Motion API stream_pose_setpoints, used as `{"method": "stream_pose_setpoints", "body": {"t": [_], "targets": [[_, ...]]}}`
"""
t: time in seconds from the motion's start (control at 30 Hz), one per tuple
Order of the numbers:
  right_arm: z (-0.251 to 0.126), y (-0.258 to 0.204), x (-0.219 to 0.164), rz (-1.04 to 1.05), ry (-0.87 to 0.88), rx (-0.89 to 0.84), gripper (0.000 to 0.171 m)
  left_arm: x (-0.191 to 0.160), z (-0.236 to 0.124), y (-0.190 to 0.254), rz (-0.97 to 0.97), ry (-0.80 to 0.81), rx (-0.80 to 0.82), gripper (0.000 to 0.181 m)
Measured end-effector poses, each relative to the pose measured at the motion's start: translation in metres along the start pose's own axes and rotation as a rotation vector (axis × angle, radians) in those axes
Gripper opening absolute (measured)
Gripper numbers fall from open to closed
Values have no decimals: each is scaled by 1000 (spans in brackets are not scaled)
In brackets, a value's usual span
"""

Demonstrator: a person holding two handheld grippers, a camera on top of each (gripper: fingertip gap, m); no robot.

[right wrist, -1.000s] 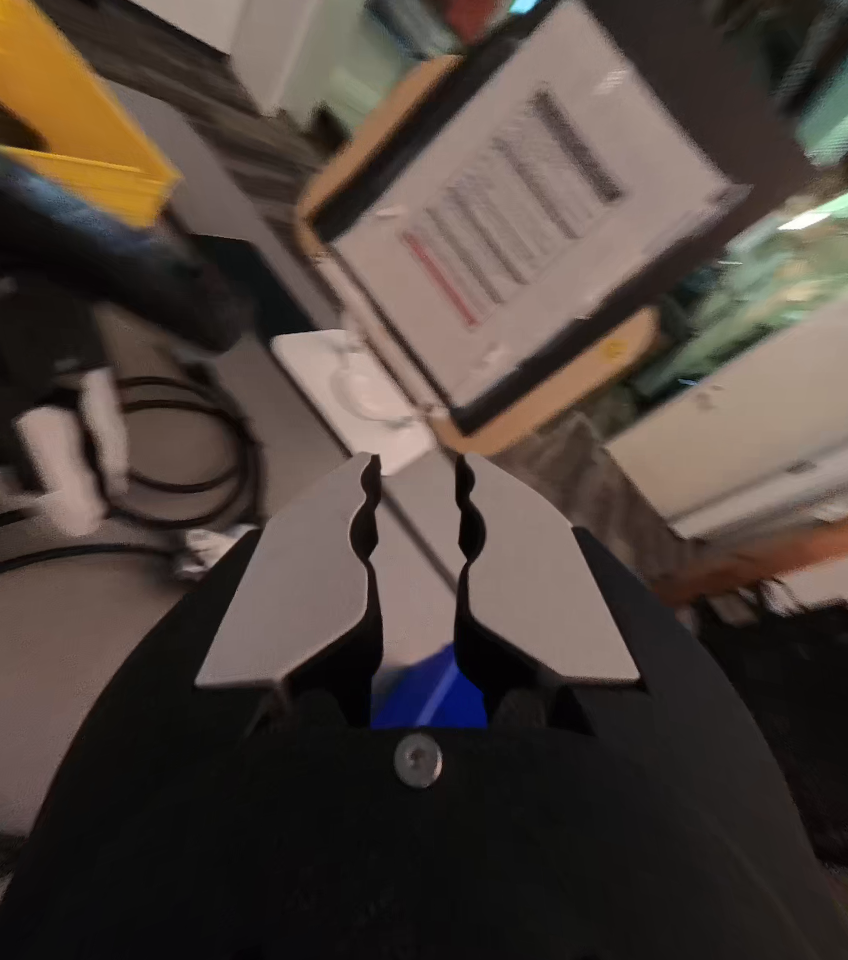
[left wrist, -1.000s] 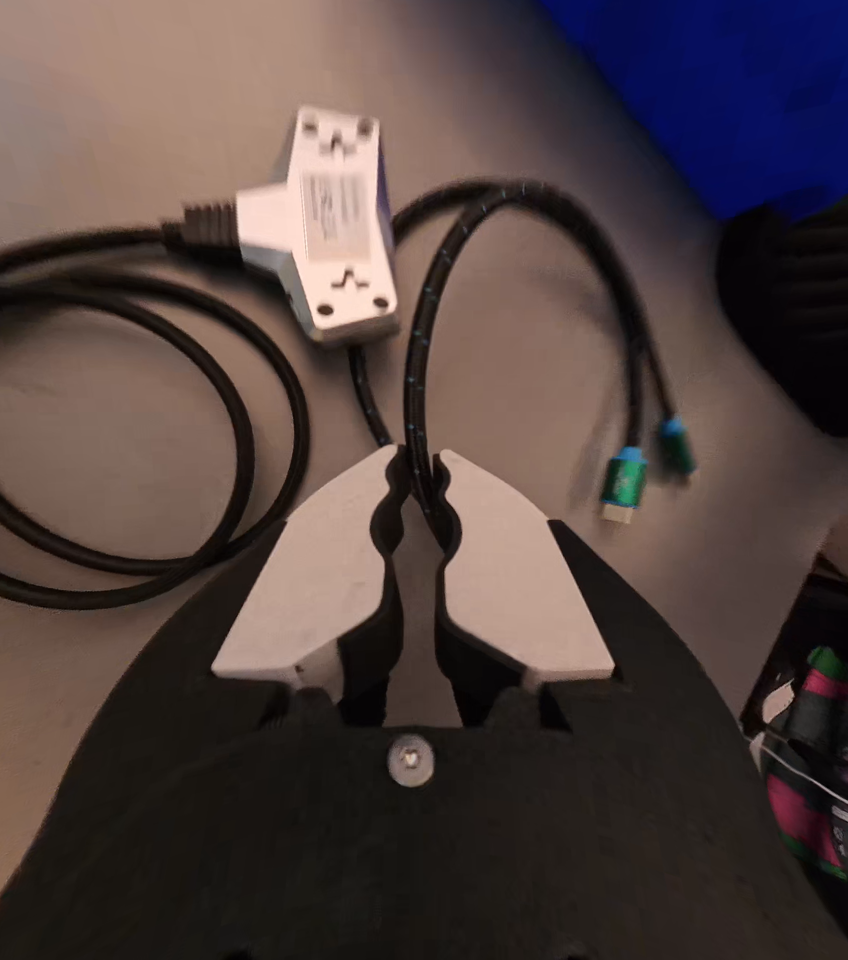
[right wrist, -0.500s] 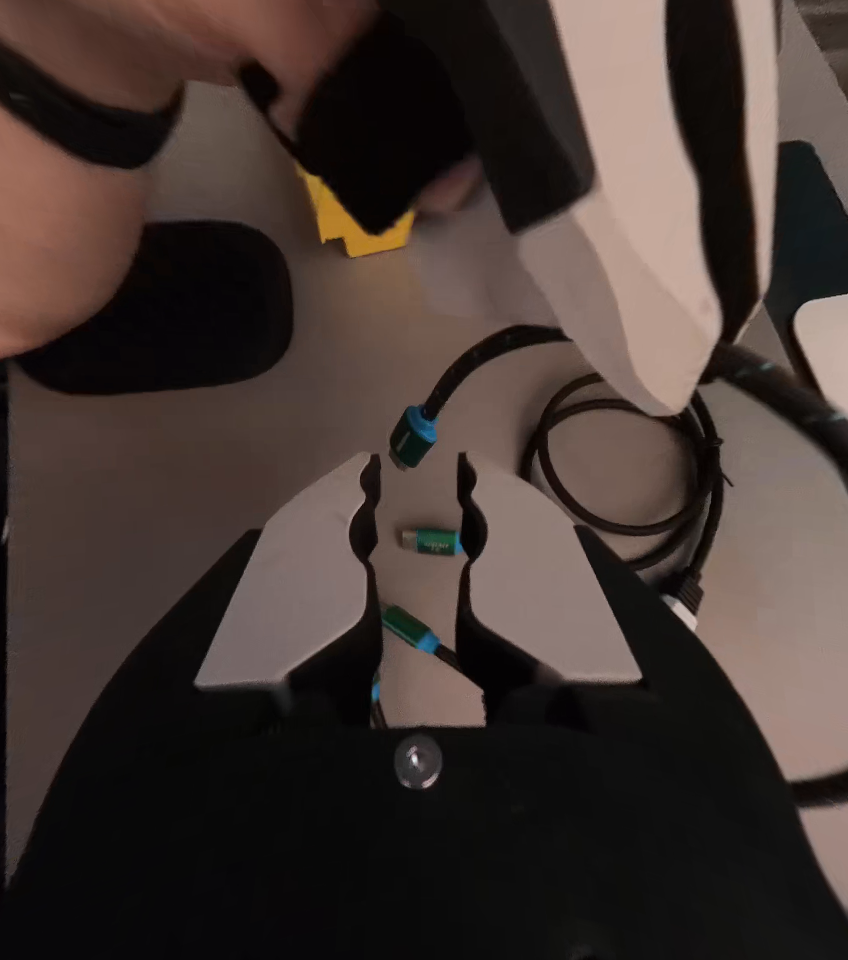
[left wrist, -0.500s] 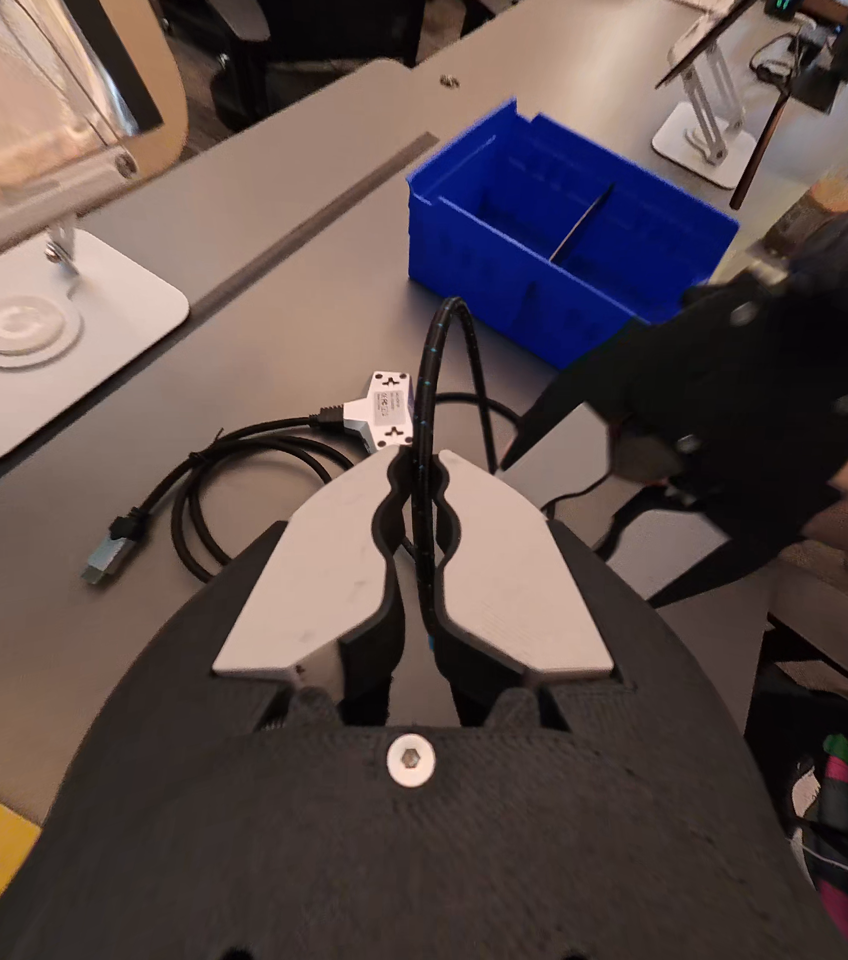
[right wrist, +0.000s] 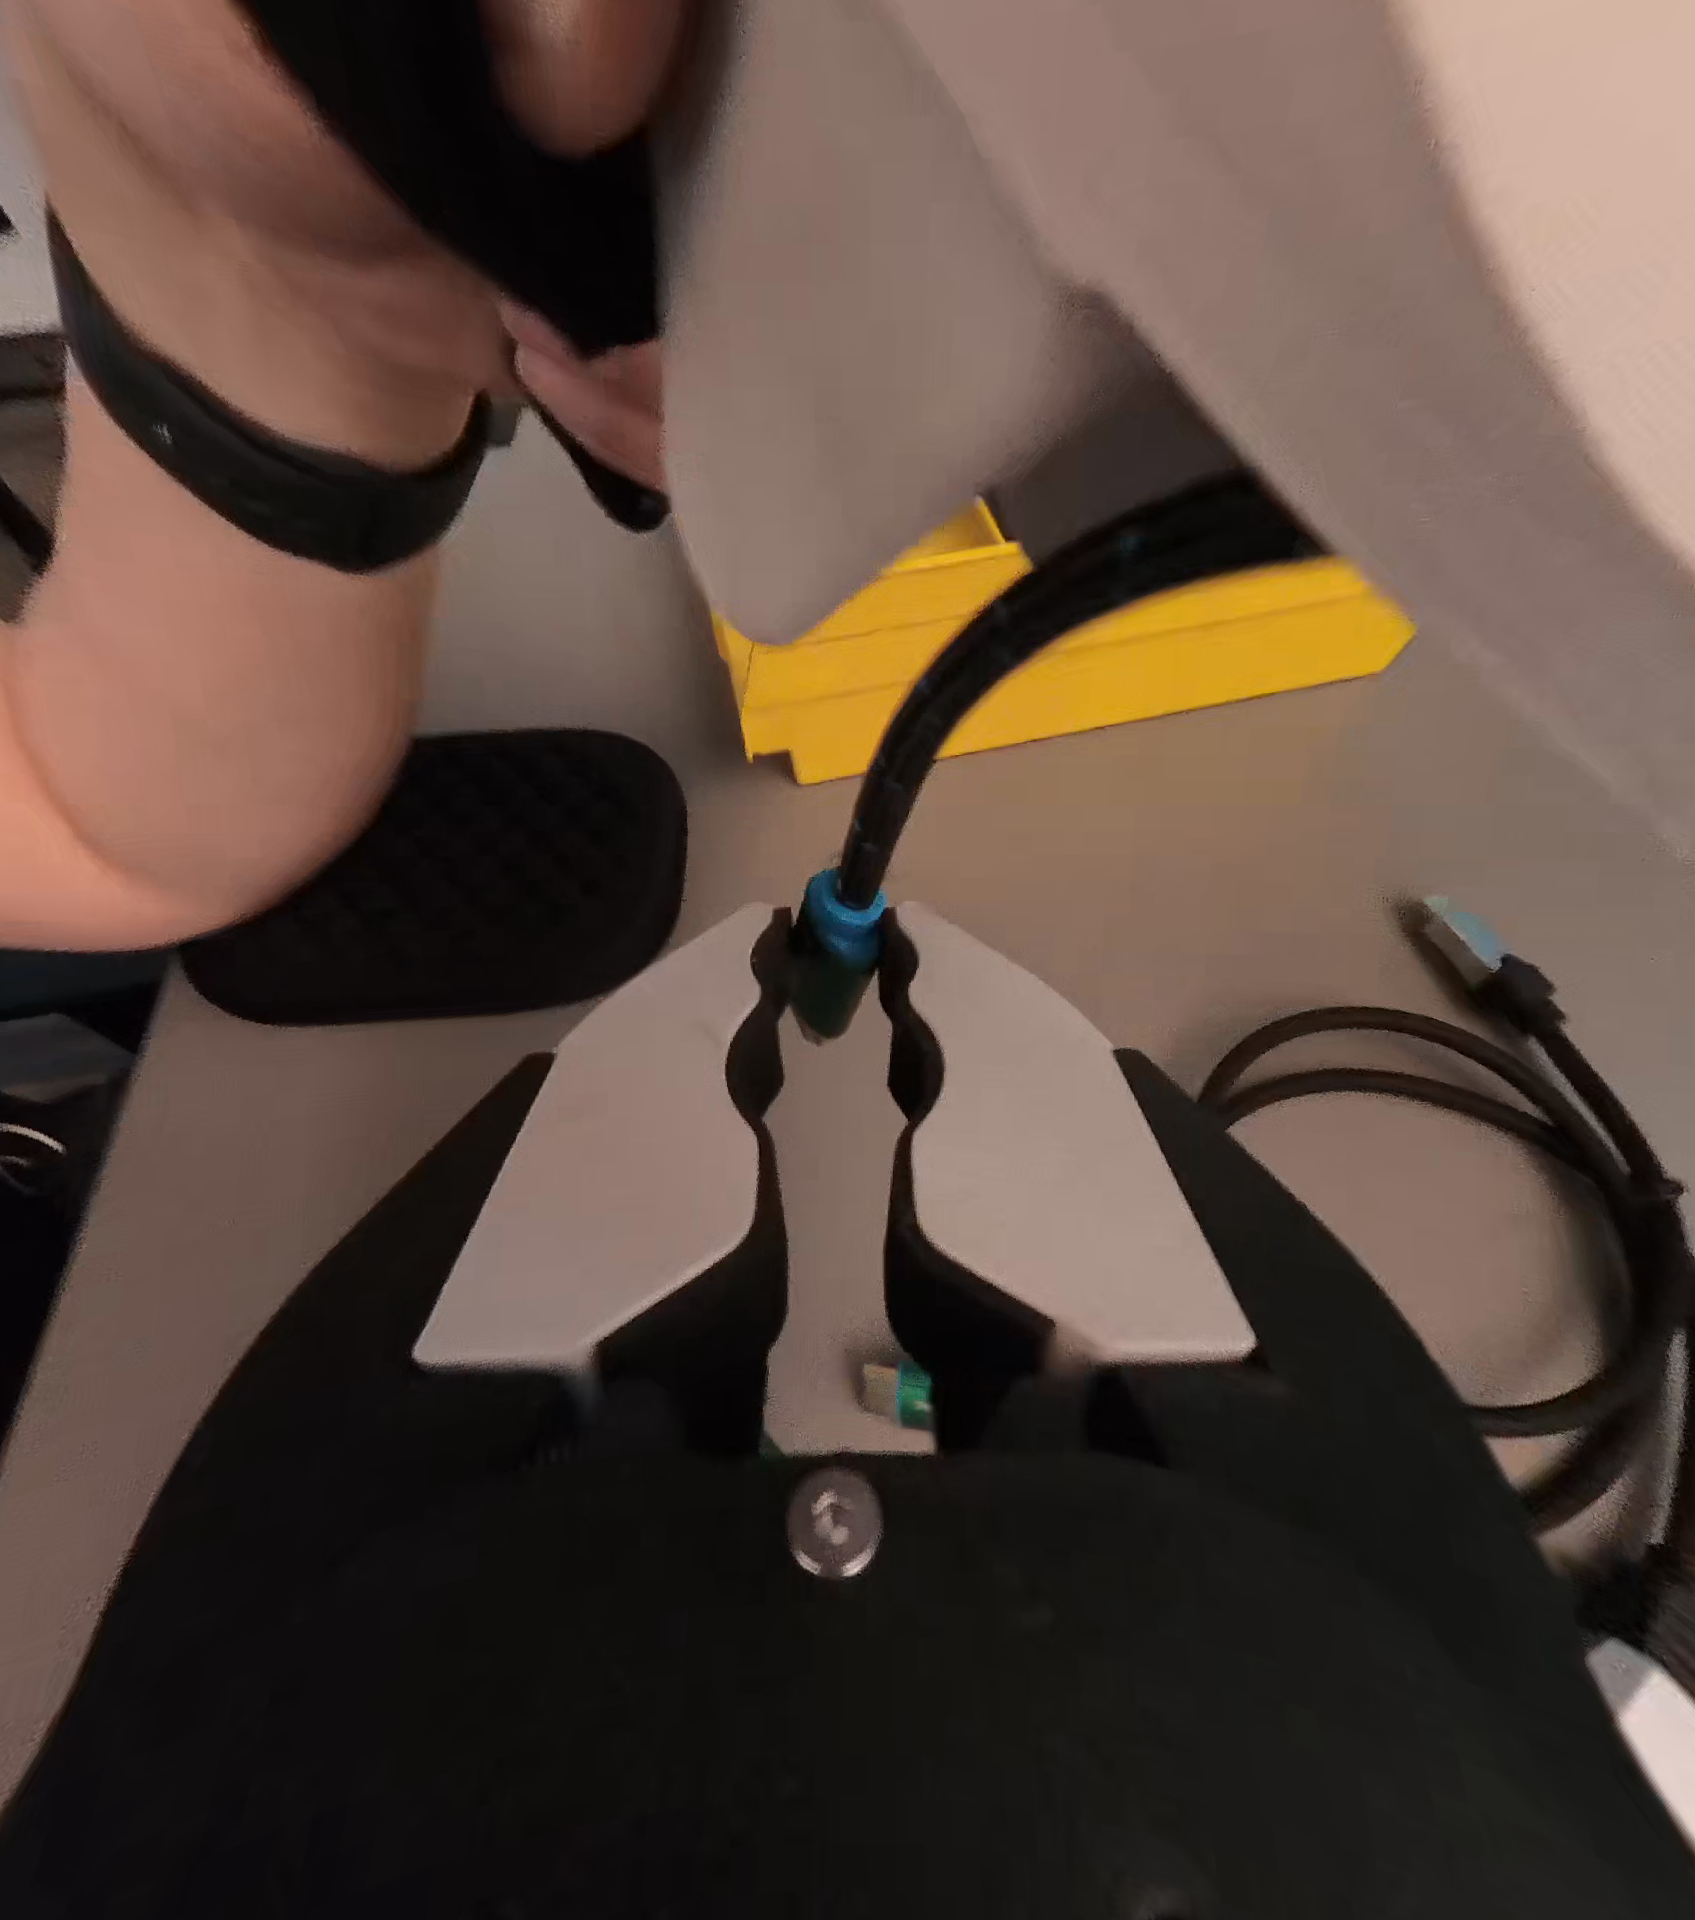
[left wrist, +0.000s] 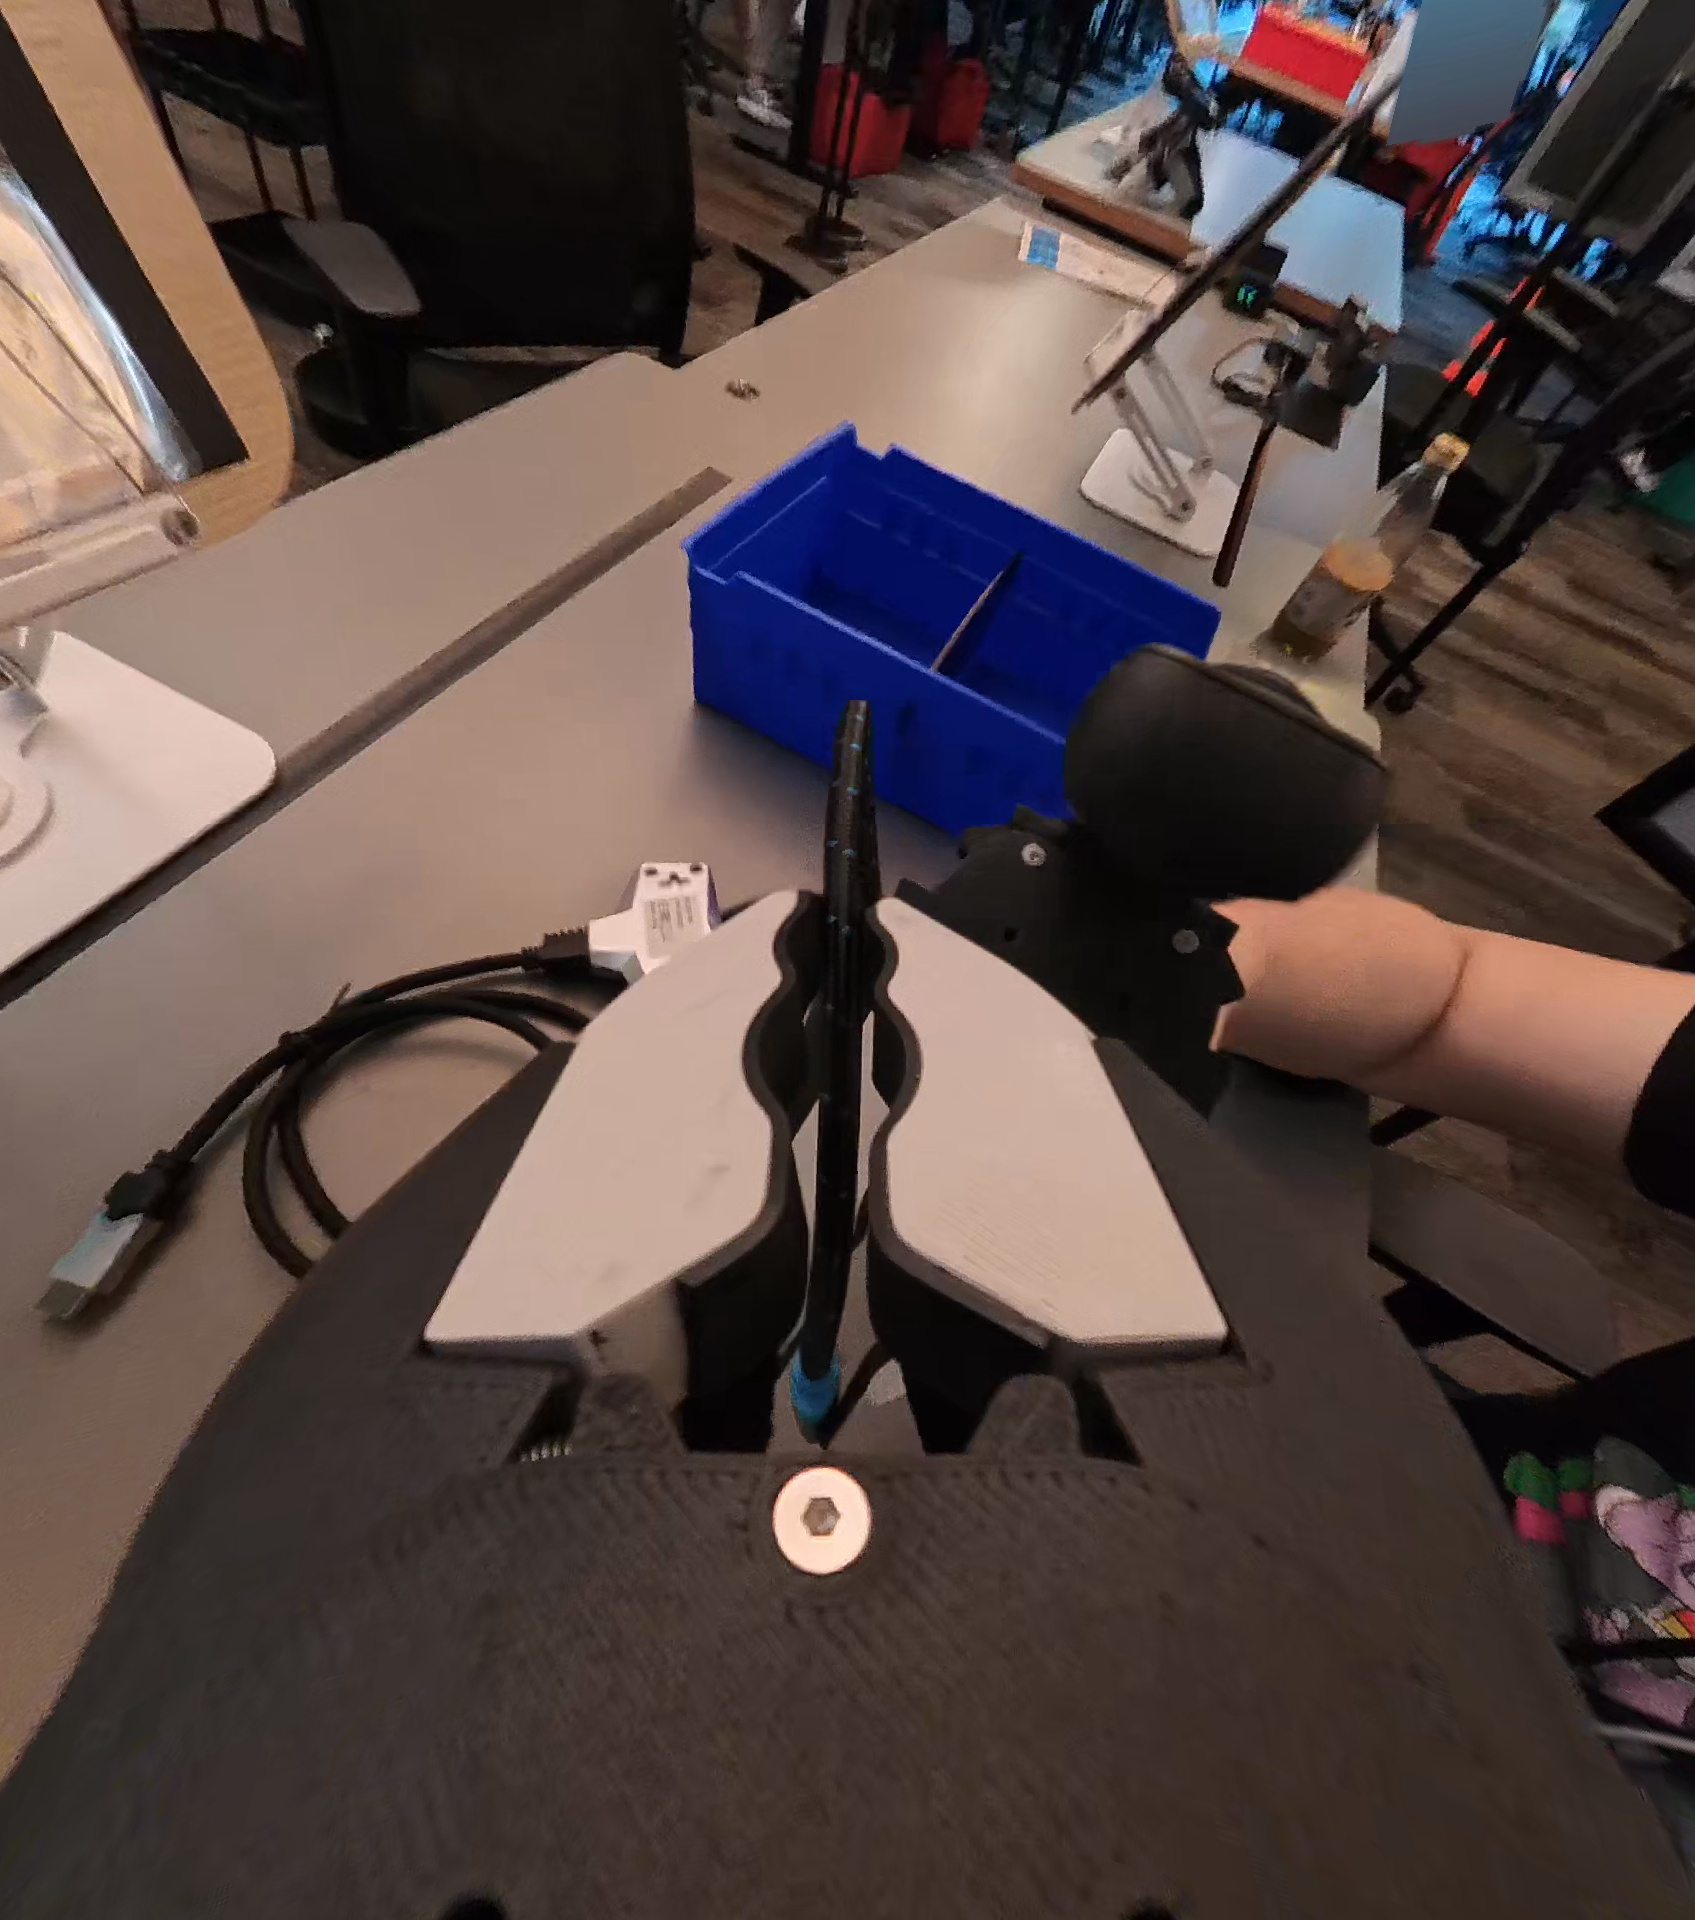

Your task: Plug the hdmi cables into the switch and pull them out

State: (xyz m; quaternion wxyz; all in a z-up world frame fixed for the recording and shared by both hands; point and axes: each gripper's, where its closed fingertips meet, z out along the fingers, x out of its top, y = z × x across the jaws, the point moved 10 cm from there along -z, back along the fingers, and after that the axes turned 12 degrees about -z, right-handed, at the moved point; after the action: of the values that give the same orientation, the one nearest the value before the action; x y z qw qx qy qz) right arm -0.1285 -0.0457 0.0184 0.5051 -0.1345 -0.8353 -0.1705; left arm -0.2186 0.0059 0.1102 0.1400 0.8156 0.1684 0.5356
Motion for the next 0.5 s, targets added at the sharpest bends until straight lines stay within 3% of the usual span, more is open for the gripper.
{"method": "stream_pose_setpoints", "body": {"t": [0.03,0.07,0.1,0.23,0.37,0.5], "targets": [[-3,3,1,53,17,5,16,2,-3,-1,-5,35,-3,10],[-7,7,3,116,62,9,15,5,-8,-2,-10,87,-3,28],[-13,11,5,179,133,12,14,9,-16,-3,-9,148,-10,34],[-52,29,12,400,475,-22,14,15,-44,-8,-48,376,-38,42],[-84,36,18,475,713,-10,13,12,-33,-12,-77,335,-192,43],[-96,34,21,507,810,-24,13,8,-3,-8,-89,291,-402,35]]}}
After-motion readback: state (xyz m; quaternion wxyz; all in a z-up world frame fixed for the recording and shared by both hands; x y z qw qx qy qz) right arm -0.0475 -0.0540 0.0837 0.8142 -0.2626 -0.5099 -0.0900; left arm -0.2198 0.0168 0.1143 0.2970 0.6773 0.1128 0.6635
